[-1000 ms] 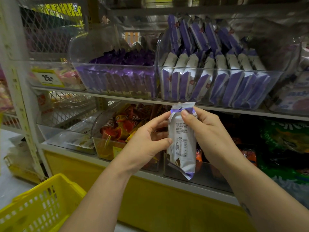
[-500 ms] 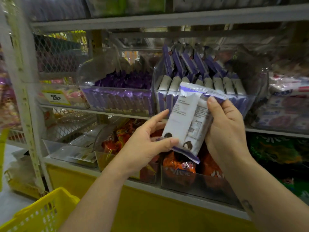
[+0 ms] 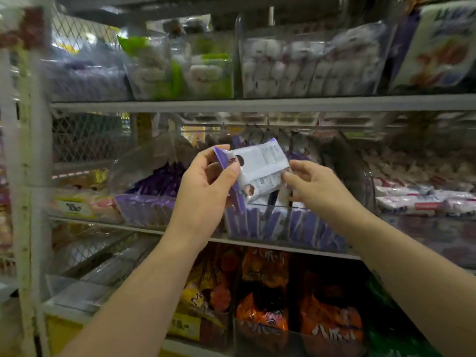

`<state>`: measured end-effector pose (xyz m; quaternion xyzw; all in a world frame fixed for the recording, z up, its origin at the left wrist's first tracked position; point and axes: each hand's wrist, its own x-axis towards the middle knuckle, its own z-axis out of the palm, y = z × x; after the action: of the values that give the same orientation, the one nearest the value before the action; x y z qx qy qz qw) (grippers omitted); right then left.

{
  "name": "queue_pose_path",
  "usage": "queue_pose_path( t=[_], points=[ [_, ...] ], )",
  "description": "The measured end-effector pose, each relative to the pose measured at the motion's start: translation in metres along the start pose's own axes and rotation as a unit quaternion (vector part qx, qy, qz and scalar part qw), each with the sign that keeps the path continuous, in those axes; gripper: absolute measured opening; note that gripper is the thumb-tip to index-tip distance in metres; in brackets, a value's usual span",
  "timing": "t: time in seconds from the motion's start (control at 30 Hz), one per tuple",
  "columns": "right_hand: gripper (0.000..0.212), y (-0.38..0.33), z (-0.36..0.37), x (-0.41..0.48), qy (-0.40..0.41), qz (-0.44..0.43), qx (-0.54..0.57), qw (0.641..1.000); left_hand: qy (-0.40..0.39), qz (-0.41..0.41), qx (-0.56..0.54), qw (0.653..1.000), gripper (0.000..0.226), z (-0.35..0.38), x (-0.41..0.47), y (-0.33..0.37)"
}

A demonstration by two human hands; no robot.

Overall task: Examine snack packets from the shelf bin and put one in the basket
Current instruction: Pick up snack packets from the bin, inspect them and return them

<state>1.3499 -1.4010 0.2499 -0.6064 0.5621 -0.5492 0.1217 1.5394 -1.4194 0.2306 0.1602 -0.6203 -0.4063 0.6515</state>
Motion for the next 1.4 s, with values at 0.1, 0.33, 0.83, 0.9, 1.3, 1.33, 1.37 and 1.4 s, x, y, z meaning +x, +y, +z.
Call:
queue_pose_path(
  t=[0.1, 0.33, 0.83, 0.9, 1.3, 1.33, 1.37, 1.4],
  points=[
    [0.048, -0.008, -0.013, 0.009, -0.048, -0.053, -0.168, 0.983, 0.004, 0.002, 0.023, 1.000, 0.024, -0.006, 0.017, 0.004],
    [0.043, -0.010, -0.026, 0.025, -0.200, -0.109, -0.483, 0.846, -0.022, 0.010, 0.102, 0.994, 0.019, -0.014, 0.035, 0.007],
    [0.034, 0.005, -0.033, 0.032, -0.317, -0.087, -0.482, 0.812, -0.042, 0.001, 0.145, 0.989, 0.022, 0.020, 0.040, -0.013],
    [0.037, 0.006, -0.033, 0.030, -0.326, -0.091, -0.484, 0.807, -0.041, -0.001, 0.159, 0.986, 0.023, 0.025, 0.041, -0.017],
    [0.063, 0.018, -0.036, 0.029, -0.358, -0.088, -0.407, 0.835, -0.083, -0.035, 0.248, 0.965, 0.014, 0.053, 0.071, -0.017],
    [0.063, 0.019, -0.036, 0.029, -0.357, -0.092, -0.405, 0.837, -0.093, -0.042, 0.263, 0.959, 0.013, 0.055, 0.075, -0.015],
    [0.063, 0.020, -0.037, 0.029, -0.355, -0.094, -0.402, 0.839, -0.103, -0.051, 0.277, 0.954, 0.010, 0.058, 0.079, -0.012],
    [0.063, 0.021, -0.037, 0.028, -0.353, -0.098, -0.400, 0.840, -0.112, -0.062, 0.283, 0.950, 0.007, 0.061, 0.083, -0.008]
  ],
)
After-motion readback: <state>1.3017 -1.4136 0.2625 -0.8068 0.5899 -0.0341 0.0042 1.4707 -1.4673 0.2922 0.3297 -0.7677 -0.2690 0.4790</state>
